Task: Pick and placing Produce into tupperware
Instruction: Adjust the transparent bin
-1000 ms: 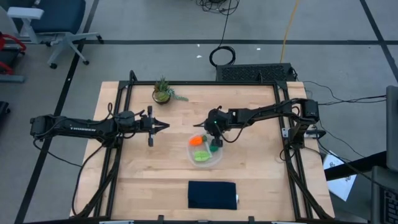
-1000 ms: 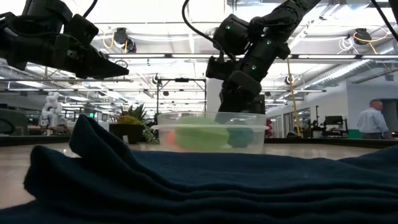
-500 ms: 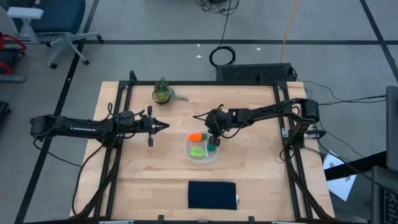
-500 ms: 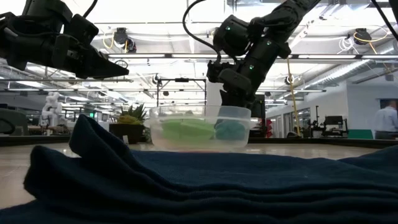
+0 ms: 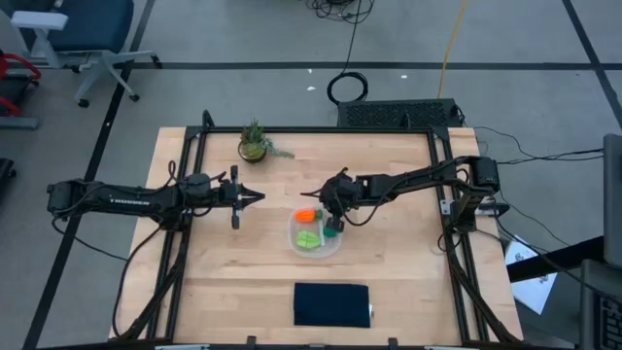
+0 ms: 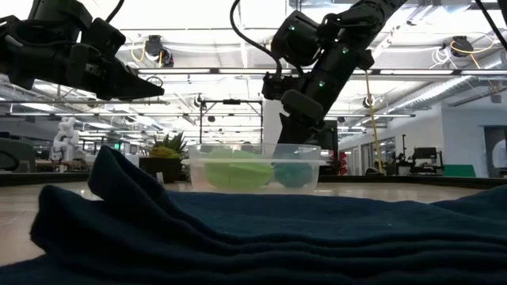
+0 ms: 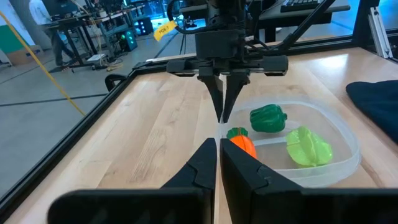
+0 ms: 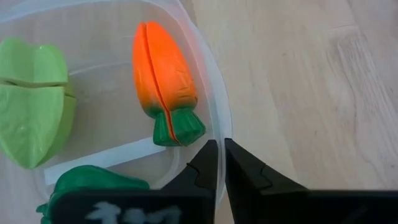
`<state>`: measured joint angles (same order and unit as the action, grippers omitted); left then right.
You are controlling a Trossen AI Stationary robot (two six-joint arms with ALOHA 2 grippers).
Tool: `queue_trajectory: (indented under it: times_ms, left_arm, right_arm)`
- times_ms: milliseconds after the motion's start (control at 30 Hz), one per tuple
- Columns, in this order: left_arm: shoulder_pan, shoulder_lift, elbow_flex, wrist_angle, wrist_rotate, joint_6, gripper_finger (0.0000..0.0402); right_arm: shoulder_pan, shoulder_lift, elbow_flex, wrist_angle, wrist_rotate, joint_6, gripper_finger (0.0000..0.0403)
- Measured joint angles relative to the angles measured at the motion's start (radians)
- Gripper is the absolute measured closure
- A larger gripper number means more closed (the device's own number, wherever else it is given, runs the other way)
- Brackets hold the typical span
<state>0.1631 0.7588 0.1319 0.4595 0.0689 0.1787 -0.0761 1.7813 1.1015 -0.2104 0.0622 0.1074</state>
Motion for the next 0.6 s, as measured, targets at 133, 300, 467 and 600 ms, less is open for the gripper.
queue_trajectory:
  times_ms: [133, 300, 467, 600]
  left_arm:
    - [0.0, 0.0, 0.0, 0.0, 0.0, 0.0, 0.0376]
    - [0.0, 0.0, 0.0, 0.0, 0.0, 0.0, 0.0376]
    - [0.0, 0.0, 0.0, 0.0, 0.0, -0.005, 0.0376]
    - [0.0, 0.0, 0.0, 0.0, 0.0, -0.005, 0.0376]
  right_arm:
    - [0.0, 0.0, 0.0, 0.0, -0.009, -0.012, 0.0367]
    - [0.0, 0.0, 0.0, 0.006, -0.012, -0.004, 0.0332]
    - [0.0, 0.0, 0.0, 0.011, -0.014, -0.008, 0.0294]
    - [0.0, 0.0, 0.0, 0.016, -0.014, -0.018, 0.0268]
